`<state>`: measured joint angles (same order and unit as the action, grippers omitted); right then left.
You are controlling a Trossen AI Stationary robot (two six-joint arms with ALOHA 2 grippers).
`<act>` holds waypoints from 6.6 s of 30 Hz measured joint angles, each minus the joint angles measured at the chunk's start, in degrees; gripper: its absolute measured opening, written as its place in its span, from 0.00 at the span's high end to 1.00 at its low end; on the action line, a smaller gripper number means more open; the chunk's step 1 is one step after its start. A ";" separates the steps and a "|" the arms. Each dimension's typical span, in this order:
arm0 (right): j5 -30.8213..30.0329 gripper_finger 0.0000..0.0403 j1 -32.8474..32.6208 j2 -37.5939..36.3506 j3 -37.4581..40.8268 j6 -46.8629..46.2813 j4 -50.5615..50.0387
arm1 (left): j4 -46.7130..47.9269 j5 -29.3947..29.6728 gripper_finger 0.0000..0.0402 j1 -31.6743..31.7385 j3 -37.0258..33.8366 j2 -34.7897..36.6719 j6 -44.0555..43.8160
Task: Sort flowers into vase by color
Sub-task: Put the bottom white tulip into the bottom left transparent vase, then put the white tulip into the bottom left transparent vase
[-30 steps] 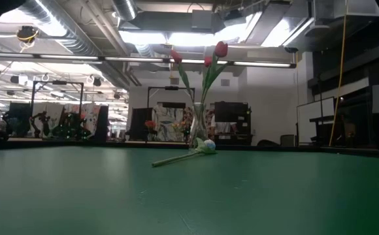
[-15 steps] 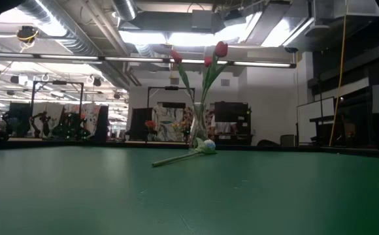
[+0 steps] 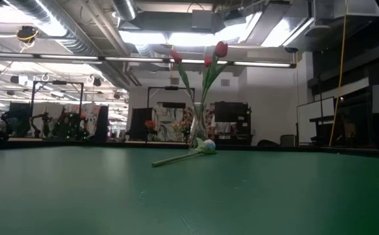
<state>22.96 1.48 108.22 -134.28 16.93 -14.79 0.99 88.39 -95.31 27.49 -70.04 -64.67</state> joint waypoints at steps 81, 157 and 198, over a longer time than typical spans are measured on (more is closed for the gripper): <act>-37.39 0.50 -1.50 0.81 55.13 -81.89 -13.25 | -0.15 -16.73 0.55 17.79 0.46 45.59 13.02; -42.86 0.99 -2.32 10.95 17.05 -35.95 19.72 | 4.98 -14.81 0.55 22.55 0.50 56.17 31.36; -31.28 0.99 -5.31 16.76 17.05 -39.04 36.98 | -0.34 -40.26 0.55 51.75 0.48 50.29 41.48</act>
<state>-8.32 -3.84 124.98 -117.23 -22.11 22.19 0.65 48.13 -43.56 27.97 -19.75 -23.19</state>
